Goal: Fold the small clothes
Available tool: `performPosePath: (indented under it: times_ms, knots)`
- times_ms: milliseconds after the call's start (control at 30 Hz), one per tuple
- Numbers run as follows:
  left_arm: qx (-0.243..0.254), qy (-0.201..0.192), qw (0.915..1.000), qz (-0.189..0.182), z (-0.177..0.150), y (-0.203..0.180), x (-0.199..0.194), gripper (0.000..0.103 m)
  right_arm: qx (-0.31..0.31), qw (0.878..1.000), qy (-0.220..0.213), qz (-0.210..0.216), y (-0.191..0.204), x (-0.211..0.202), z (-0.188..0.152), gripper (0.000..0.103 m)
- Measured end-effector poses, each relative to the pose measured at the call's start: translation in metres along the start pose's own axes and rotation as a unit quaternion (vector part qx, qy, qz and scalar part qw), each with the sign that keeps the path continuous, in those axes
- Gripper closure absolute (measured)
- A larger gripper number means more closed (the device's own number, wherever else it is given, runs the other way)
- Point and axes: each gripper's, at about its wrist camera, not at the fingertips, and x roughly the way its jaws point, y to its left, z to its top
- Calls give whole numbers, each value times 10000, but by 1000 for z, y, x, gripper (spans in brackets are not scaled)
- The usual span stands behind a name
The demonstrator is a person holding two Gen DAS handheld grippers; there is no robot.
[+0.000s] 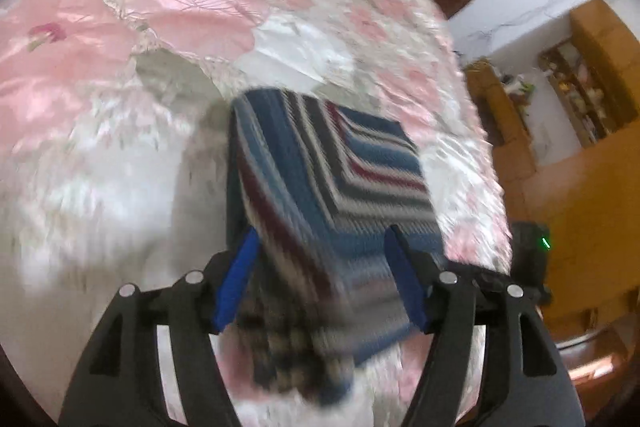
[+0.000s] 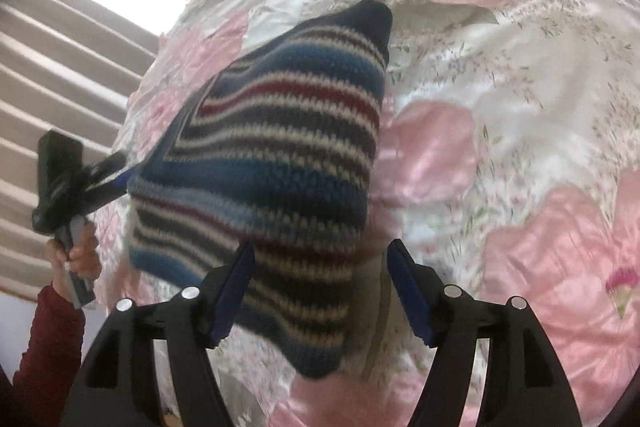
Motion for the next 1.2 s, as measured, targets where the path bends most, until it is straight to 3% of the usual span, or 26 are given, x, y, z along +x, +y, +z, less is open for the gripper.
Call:
performPosePath:
  times_ms: [100, 200, 300, 333, 400, 500, 567, 633, 767, 833, 900, 1000, 1133, 1200]
  knots:
    - [-274, 126, 9994, 143, 30, 14, 22, 40, 5, 10000, -70, 24, 0, 3, 6, 33]
    - [-442, 247, 9987, 22, 48, 21, 40, 44, -4, 9999, -78, 69, 0, 9, 8, 33]
    - [-322, 361, 9988, 94, 51, 18, 51, 83, 28, 9999, -67, 132, -3, 13, 8, 33]
    - [-265, 299, 9991, 161, 50, 16, 50, 91, 28, 9999, -69, 140, -3, 13, 8, 33]
    - [-112, 43, 9998, 135, 46, 10, 41, 92, -11, 9999, -85, 149, -3, 12, 6, 33]
    - [509, -649, 9966, 10, 32, -7, 16, 92, -54, 9998, -101, 135, -2, 11, 5, 33]
    - [674, -631, 9950, 386, 29, -5, 20, 92, -95, 9999, -93, 83, -1, 11, 5, 34]
    - [365, -320, 9972, 567, 30, 13, 37, 92, -105, 9999, -83, 56, 1, 12, 7, 34]
    - [188, -193, 9991, 333, 31, 25, 43, 83, -186, 9998, -51, -46, 6, 11, 7, 34]
    - [18, -195, 9998, 3, 29, 27, 33, 52, -202, 9998, -46, -56, 7, 9, 7, 34]
    - [-96, -146, 9996, -204, 23, 28, 24, 35, -227, 9997, -55, -49, 8, 5, 6, 34]
    - [-71, 201, 9995, -240, 10, 24, 21, 27, -248, 9996, -100, -4, 10, -2, 7, 33]
    - [-64, 553, 9984, -82, -3, 26, 28, 27, -99, 9998, -99, 115, 8, -1, 14, 29]
    - [-53, 601, 9980, -172, -6, 27, 33, 27, -71, 9999, -35, 84, 8, 3, 17, 27]
